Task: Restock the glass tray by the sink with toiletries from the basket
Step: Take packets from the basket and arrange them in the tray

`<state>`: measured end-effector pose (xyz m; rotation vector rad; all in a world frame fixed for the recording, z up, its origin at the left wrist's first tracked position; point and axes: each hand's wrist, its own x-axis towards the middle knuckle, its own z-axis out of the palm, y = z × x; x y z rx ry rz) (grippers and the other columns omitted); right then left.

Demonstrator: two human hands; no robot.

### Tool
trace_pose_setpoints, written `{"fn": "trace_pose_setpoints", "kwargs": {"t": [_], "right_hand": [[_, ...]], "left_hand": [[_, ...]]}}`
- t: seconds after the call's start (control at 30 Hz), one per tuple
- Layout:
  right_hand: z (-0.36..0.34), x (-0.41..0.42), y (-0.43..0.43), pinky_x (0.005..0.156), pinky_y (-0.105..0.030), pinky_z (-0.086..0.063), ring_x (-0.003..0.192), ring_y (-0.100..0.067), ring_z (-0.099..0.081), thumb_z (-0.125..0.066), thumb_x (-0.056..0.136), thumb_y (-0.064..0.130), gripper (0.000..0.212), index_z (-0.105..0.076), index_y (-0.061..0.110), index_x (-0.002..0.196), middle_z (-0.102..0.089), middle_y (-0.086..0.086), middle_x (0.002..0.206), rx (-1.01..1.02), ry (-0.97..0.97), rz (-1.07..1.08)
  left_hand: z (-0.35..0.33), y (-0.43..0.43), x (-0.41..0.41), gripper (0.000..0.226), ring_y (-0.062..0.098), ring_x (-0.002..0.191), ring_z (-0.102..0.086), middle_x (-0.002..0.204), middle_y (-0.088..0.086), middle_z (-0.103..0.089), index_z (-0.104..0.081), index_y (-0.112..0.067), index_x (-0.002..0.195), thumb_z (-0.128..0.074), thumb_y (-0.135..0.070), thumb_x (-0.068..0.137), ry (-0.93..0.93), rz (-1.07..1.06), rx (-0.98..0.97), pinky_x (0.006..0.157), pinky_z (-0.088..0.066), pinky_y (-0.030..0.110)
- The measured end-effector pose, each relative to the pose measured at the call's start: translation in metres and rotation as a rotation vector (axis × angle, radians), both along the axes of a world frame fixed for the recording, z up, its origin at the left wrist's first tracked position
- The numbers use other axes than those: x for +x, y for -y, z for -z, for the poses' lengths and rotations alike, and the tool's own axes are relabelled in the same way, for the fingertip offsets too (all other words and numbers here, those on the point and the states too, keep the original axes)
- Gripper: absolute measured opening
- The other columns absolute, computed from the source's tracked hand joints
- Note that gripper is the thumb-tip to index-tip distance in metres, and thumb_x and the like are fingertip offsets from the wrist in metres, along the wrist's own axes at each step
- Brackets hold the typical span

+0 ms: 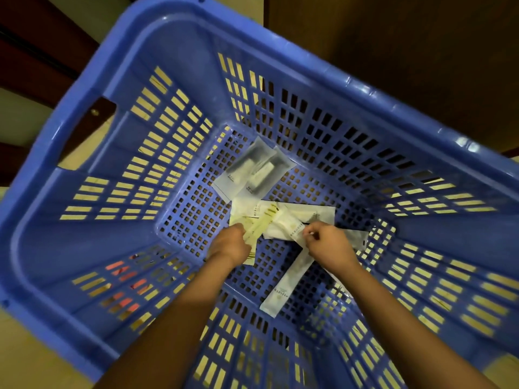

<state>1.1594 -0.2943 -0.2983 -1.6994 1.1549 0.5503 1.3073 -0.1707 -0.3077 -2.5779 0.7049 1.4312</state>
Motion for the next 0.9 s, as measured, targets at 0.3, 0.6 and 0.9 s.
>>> {"fn": "trace_pose_setpoints", "kwargs": {"t": [0.3,0.6,0.9], "right_hand": [[-0.007,0.025,-0.020,0.060,-0.024,-0.053,0.078,-0.019,-0.064,-0.050,0.097,0.023,0.013,-0.058,0.015,0.102,-0.065,-0.005,0.101,0.448,0.202,0.713],[-0.007,0.007,-0.011,0.092,-0.049,-0.049,0.097,-0.029,-0.061,-0.059,0.090,0.009,0.006,-0.061,0.014,0.094,-0.064,-0.007,0.099,0.365,0.150,0.804],[-0.005,-0.013,-0.004,0.095,-0.047,-0.048,0.100,-0.029,-0.061,-0.059,0.091,0.011,0.007,-0.060,0.014,0.096,-0.064,-0.006,0.102,0.340,0.100,0.794]], "left_hand": [[-0.027,0.020,-0.037,0.018,0.018,0.089,-0.060,0.092,0.002,-0.064,-0.052,-0.015,0.081,-0.068,-0.005,0.083,-0.444,-0.740,-0.325,0.078,-0.047,0.026],[-0.010,0.007,-0.025,0.017,0.026,0.090,-0.055,0.094,0.004,-0.056,-0.055,-0.015,0.094,-0.059,-0.003,0.083,-0.205,-0.649,-0.107,0.074,-0.051,0.034],[0.026,-0.012,-0.028,0.069,0.035,0.131,-0.031,0.138,0.019,-0.040,-0.039,-0.004,0.129,-0.075,-0.030,0.077,0.236,-0.698,-0.013,0.105,-0.031,0.045]]}}
